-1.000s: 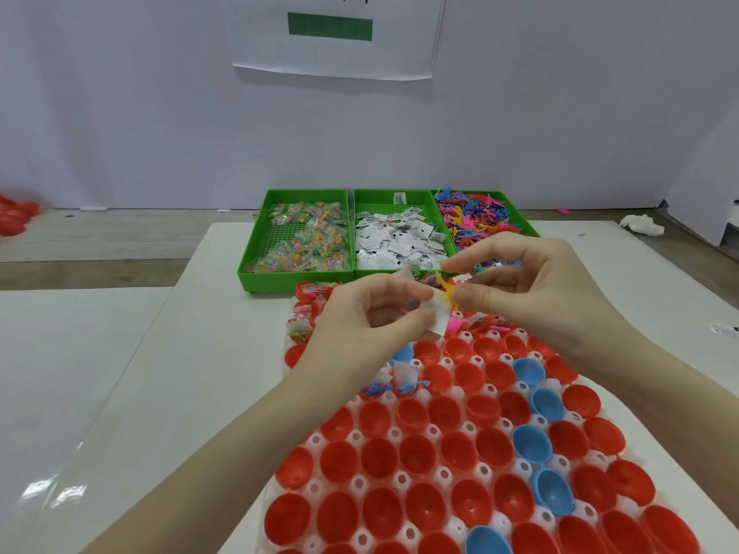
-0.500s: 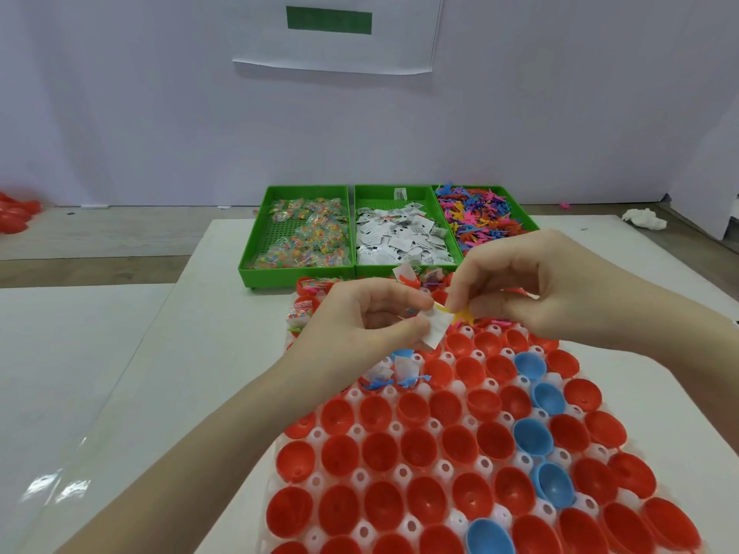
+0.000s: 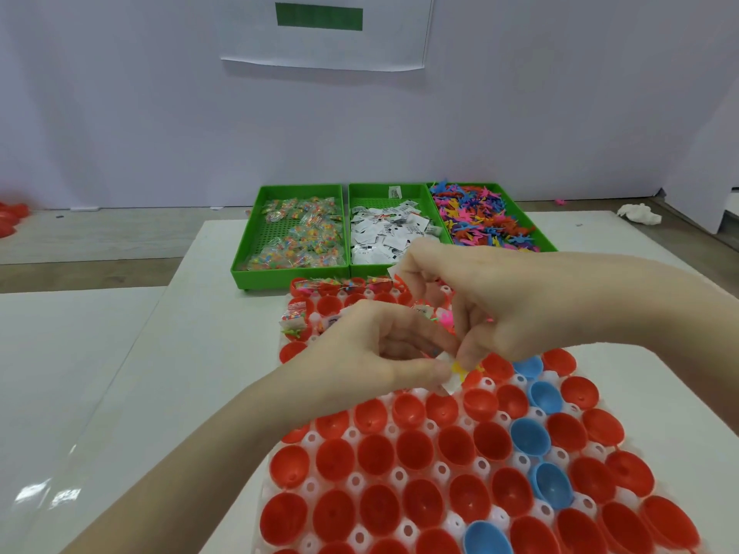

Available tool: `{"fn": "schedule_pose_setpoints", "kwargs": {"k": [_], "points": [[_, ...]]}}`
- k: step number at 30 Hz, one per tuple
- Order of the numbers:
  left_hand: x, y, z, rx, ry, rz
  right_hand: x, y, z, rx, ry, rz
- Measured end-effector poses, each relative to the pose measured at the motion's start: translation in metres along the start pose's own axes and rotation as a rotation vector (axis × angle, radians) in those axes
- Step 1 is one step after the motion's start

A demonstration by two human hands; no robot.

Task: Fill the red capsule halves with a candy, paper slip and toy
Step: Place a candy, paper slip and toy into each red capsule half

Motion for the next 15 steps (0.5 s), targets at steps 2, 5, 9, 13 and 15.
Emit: {"fn": "schedule_pose_setpoints", "kwargs": {"k": [2, 5, 9, 13, 15], "points": [[0.001, 0.003, 0.002, -0.081, 0.006, -0.07, -0.004, -0.001, 0.001, 0.003, 0.003, -0.001], [0.001, 0.008, 0.004, -0.193, -0.007, -0.144, -0.011, 0.003, -0.005, -0.221, -0.06, 0.29], [0.005, 0.016, 0.009, -0.365, -0.016, -0.189, -0.03, -0.004, -0.014, -0.482, -0.192, 0.443], [0.01, 0.015, 0.013, -0.422, -0.093, -0.071, -0.042, -0.025, -0.018, -0.439, -0.231, 0.562], [0.015, 0.011, 0.014, -0.412, -0.139, 0.011, -0.052, -0.03, -0.02, -0.425, -0.272, 0.613]]}}
Point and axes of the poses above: each hand's wrist, its own z-axis towards the middle knuckle, its own y-axis out of the back of the hand, x = y × z, the point moved 5 cm from there along z, towards the middle knuckle, and after that the axes turned 13 degrees about -x, right-handed, at the moved point
